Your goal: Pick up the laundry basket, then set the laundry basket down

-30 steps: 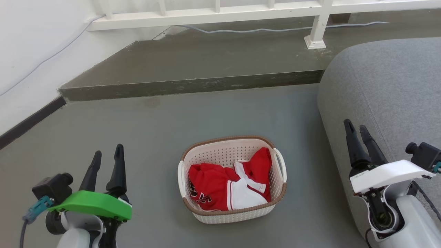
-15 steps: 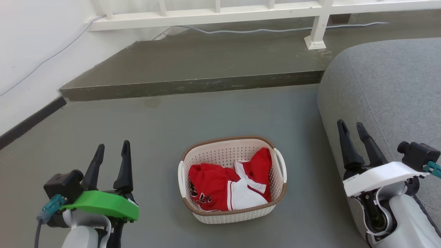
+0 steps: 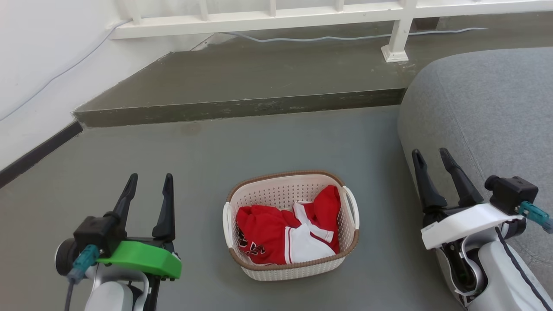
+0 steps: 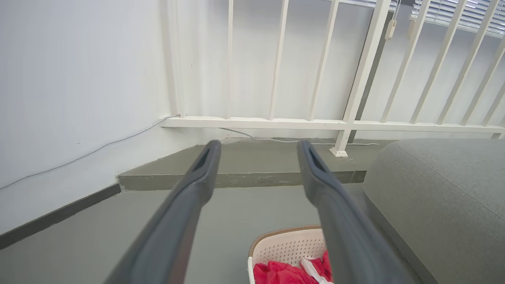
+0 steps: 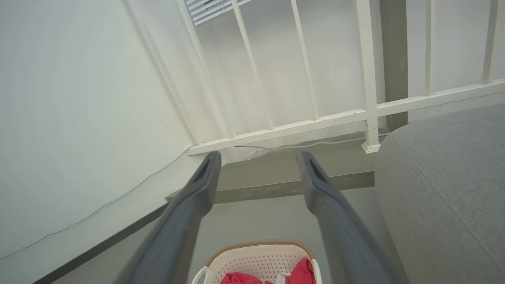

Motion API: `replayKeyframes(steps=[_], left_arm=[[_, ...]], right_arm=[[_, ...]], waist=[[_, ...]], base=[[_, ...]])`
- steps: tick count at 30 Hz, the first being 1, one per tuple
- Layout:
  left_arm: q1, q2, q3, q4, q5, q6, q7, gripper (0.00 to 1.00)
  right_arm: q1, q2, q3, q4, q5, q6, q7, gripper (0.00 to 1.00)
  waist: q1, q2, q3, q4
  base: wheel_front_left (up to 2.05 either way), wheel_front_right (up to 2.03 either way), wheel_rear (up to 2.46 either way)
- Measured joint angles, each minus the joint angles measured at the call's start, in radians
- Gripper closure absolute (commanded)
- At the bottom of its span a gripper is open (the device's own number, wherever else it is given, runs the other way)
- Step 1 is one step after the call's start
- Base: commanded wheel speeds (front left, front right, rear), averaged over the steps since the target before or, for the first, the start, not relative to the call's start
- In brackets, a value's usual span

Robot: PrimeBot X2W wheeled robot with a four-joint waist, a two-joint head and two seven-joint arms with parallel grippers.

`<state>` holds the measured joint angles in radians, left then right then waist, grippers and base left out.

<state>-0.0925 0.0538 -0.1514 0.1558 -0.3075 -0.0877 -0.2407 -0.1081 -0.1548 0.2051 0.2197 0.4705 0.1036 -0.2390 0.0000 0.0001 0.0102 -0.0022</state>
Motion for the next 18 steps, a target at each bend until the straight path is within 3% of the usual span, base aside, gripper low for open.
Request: replayKeyframes(steps=[18], left_arm=[[0.000, -0.004, 0.003, -0.002, 0.040, -0.009, -0.008, 0.00]], right_arm=[[-0.007, 0.002, -0.010, 0.003, -0.042, 0.002, -0.011, 0.00]], waist=[[0.0000, 0.0000, 0.005, -0.001]], base=[[0.00, 0.00, 0.00]])
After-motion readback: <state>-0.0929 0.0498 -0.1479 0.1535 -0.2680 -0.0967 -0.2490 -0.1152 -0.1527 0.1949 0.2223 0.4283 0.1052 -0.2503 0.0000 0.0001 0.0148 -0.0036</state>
